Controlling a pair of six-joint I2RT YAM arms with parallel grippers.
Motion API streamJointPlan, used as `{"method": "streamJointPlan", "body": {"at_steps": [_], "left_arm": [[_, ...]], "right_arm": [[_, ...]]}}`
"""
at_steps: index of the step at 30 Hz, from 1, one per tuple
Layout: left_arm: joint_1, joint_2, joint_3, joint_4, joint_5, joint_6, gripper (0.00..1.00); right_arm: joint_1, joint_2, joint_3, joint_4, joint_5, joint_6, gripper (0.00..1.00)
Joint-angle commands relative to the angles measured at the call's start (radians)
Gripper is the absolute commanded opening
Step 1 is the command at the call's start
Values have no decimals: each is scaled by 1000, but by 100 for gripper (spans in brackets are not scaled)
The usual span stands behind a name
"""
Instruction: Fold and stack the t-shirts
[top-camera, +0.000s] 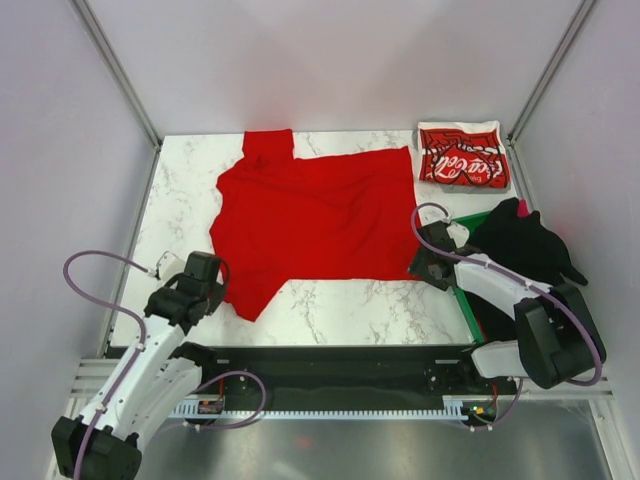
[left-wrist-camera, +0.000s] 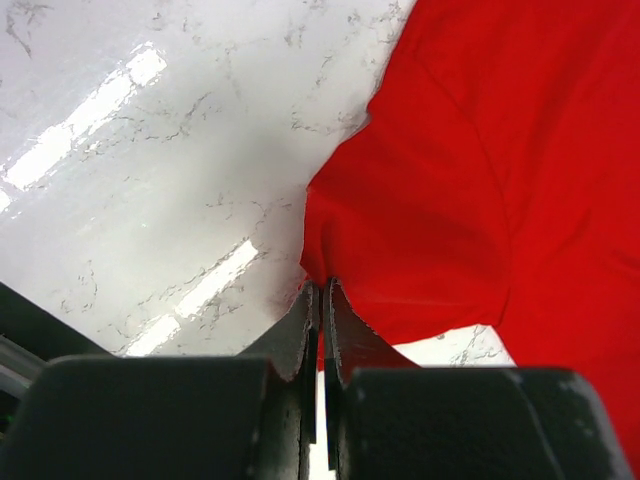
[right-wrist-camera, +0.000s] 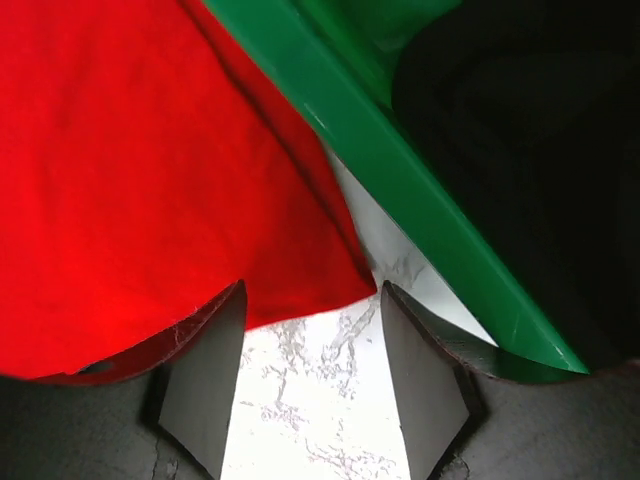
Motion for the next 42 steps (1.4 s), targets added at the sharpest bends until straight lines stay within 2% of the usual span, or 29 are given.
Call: {"method": "streamJointPlan", "body": {"at_steps": [1,8,11,13,14,15,17,18,23,27,31,37,42], "left_arm": [[9,-17,5,24,-18,49,2],[10,-27,20,14,-23,66,2],[12,-40,18,6,-23,66,2],[12,-43,17,6,-24,66,2],[12,-43,15,4,-23,67,2],[12,-41,17,6,-20,66,2],[12,-40,21,3,-20,72,2],[12,-40,28,-12,-23,80,2],[12,-63,97,-88,-43,90,2],[12,-104,155,-115,-26,116,2],[13,-92,283,-135,-40,169,2],[12,118,506,-63,-37,330,2],[15,427,681,-19,-13,449,2]], "right_arm": [[-40,-11,-21,54,15,-39,63],[-38,61,-10,88,-19,-48,51],[-38,29,-45,100,-57,-36,48],[-38,4,-63,103,-75,-30,42],[-40,-23,-80,102,-78,-28,37],[-40,-39,-86,99,-81,-25,25],[-38,-101,-102,71,-80,-9,11],[-38,-128,-106,47,-80,-2,0],[-38,-304,-99,-45,-91,25,0],[-38,-346,-47,-125,-106,30,0],[-38,-334,22,-182,-118,18,0],[-40,-200,229,-231,-85,-53,0],[-58,-1,404,-232,-55,-107,0]]}}
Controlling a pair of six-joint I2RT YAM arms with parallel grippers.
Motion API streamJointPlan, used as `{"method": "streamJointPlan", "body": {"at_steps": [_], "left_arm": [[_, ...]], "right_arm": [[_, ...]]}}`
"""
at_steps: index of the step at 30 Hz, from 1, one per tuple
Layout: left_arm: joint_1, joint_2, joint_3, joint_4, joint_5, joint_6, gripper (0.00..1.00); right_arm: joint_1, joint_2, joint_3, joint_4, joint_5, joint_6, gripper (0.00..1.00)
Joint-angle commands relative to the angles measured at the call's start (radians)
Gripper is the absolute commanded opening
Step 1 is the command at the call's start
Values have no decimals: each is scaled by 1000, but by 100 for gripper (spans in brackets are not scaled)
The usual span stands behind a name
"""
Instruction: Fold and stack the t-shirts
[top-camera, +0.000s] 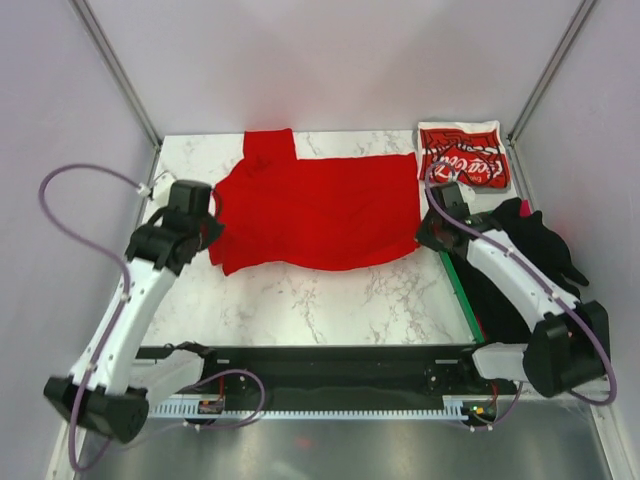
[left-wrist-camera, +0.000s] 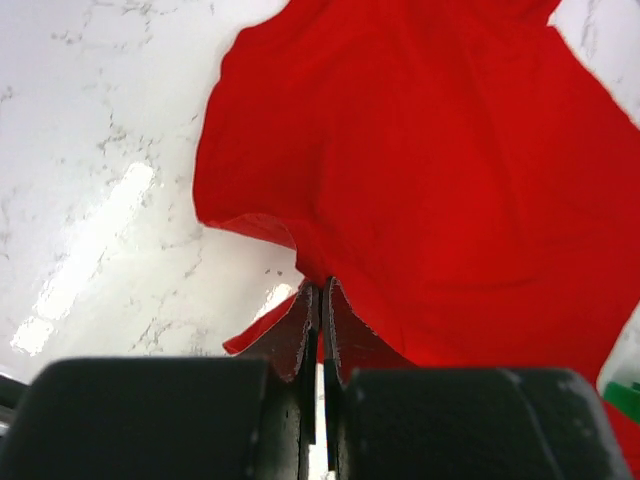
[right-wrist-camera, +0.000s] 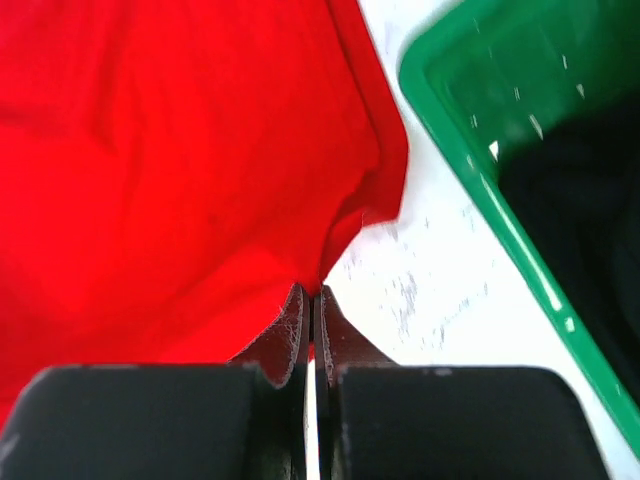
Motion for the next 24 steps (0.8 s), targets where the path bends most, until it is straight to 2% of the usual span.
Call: {"method": "streamJointPlan", "body": {"at_steps": [1,6,14,15,16,17,18,19,20,21,22,23,24], "left_arm": [[9,178,136,62,-10,155,2],[49,379,306,121,-5,235,2],[109,789,598,134,102,374,2],[117,844,672,134,122,393,3],[124,896,719,131,148,405,5],[147,1024,768,124,186,430,13],[161,1100,919,86,290,436,23],[175,1178,1028,20,346,435,46],[193,1267,1137,-110,401,436,82],[193,1361,1294,-147,465,441,90],[192,1371,1322,-169,451,441,96],[184,1351,1308,-165,429,436,100],[184,1266,1205,-113,393,436,100]], "right_arm": [[-28,108,107,-18,35,-59,0],[-54,291,254,-7,32,-98,0],[-97,538,421,11,22,-101,0],[-100,567,441,11,23,-98,0],[-111,631,487,11,23,-89,0],[-118,668,518,10,14,-84,0],[-129,708,553,-11,-24,-81,1],[-146,784,634,-33,-38,-67,14],[-155,814,670,-60,-50,-64,69],[-163,832,699,-100,-55,-58,89],[-174,837,711,-105,-64,-52,98],[-180,808,702,-102,-69,-46,98],[-184,782,682,-84,-67,-47,98]]}}
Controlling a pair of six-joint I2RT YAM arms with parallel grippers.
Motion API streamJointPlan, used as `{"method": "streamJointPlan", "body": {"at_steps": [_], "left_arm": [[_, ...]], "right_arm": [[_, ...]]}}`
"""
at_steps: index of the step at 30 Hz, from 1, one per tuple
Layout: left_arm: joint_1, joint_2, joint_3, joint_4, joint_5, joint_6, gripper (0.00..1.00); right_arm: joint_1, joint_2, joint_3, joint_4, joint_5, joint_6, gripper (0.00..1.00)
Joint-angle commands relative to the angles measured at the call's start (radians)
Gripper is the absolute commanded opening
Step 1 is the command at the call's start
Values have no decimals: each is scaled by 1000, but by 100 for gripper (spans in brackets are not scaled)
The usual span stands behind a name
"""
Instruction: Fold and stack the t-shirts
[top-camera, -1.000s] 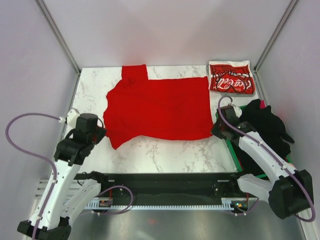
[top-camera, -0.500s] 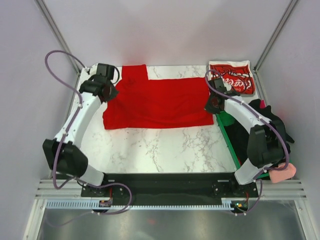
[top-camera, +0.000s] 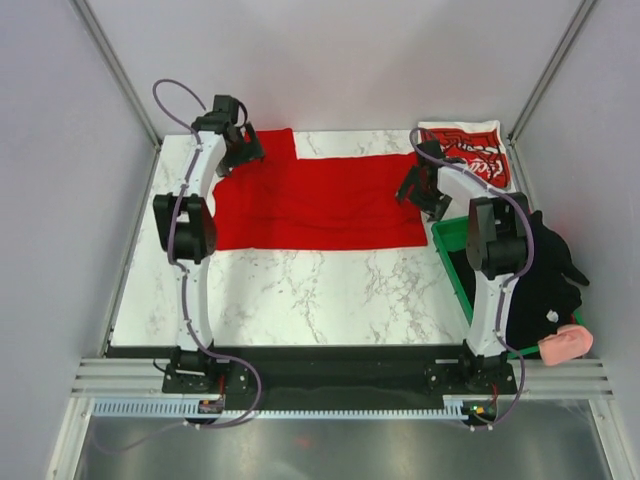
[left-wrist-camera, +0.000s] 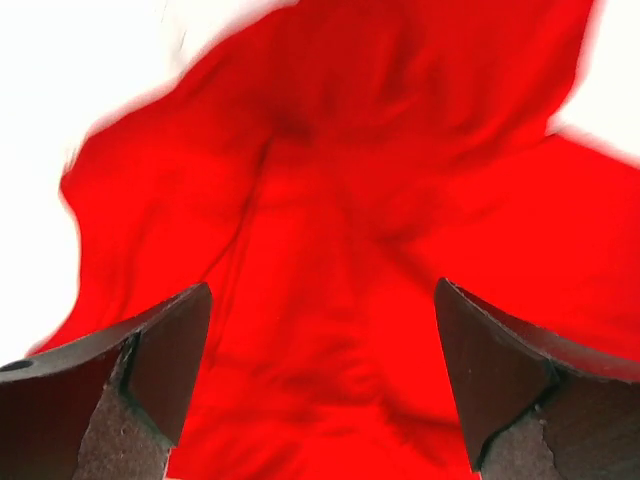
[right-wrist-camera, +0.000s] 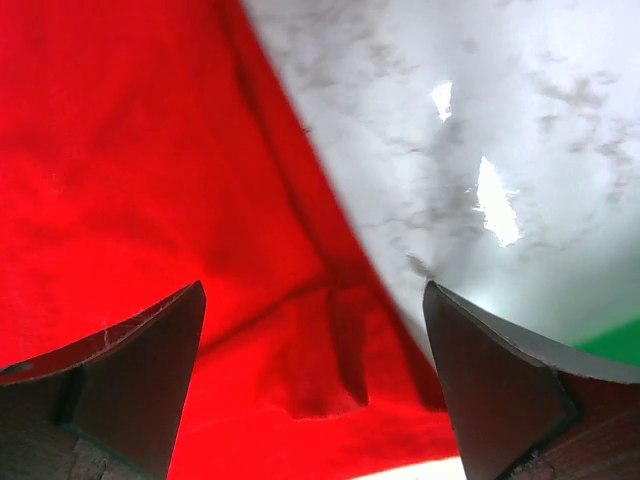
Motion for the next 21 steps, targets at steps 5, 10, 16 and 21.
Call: {"method": "streamJointPlan", "body": {"at_steps": [5,10,16,21], "left_arm": [[51,-394,-386,33,7,-21,100],[134,-677,-866,233,27,-104,97],[204,-855,-1261,430,121,-159,96],[275,-917,-1464,639,229,-216,93]], "right_arm": [[-21,-299,-188,29,-29,24,98],[11,-481,-443,106,-64,32,98],[83,-523,-625,213,-127,59,90],[91,-447,-644,322,-196,81,85]]}}
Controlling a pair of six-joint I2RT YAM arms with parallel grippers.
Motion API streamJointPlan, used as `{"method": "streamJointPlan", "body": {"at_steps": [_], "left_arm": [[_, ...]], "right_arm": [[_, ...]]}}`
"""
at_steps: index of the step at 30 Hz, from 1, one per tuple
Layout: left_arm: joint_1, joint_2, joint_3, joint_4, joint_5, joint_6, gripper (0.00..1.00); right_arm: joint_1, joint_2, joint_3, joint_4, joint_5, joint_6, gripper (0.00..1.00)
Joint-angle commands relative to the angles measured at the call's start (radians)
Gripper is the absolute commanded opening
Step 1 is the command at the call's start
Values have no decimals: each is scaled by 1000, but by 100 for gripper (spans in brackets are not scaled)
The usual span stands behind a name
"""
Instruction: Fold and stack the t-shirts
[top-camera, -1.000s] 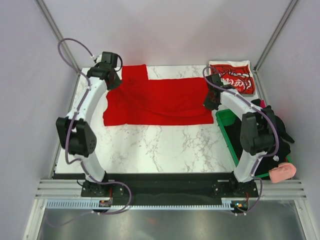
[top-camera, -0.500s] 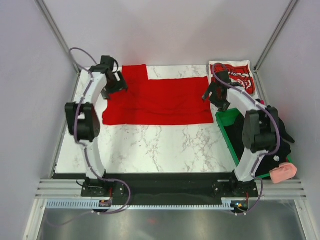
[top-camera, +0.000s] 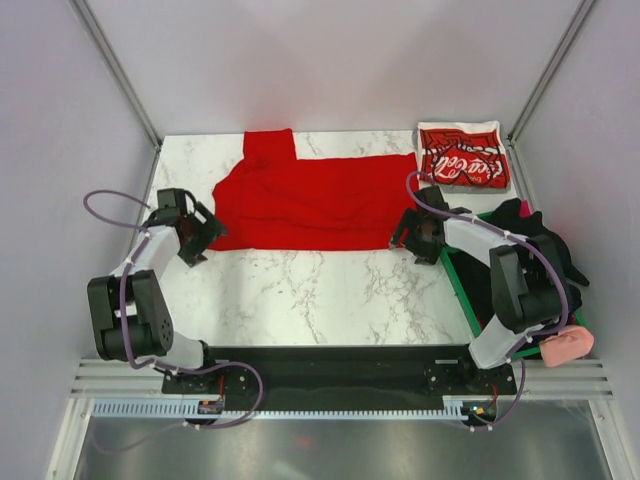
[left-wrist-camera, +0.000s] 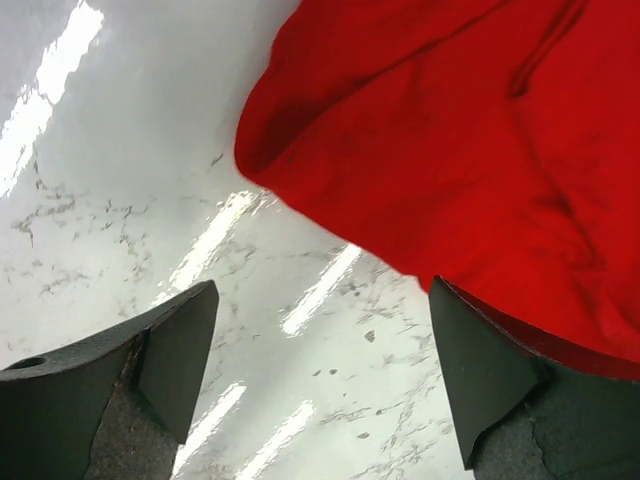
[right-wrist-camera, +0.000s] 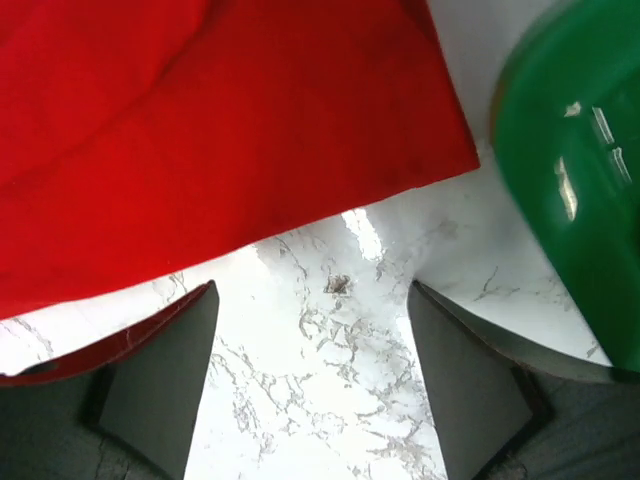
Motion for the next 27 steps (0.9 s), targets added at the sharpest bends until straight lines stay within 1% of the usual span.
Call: {"method": "streamJointPlan", "body": {"at_steps": [1,4,6,7,10,18,20,24,25,27], "left_arm": [[25,-22,-56,181,84,-60,93],[26,18,-32,172,83,-29,91],[26,36,-15,161,75,-14,91],[28,47,-15,161,69,-9,91],[28,61,-22,163,44,-12,90],[28,62,-59,191,-14,-72,88],[28,41,-87,216,-26,-87,87],[26,30,-117,243,-48,-118,81],[28,29,-125,249,-54,-124,80],[28,24,-151,267,-57,-142,78]], "right_arm": [[-7,66,25,120,-42,31,85],[-50,99,29,109,-24,34,85],[-80,100,20,102,14,26,85],[-118,100,10,105,17,18,86],[-176,103,3,100,30,-11,86],[-174,82,-29,117,-2,1,84],[-159,65,-49,126,-2,5,81],[-111,48,-87,149,-2,18,74],[-108,53,-90,152,1,20,69],[-104,75,-92,160,-2,20,63]]}}
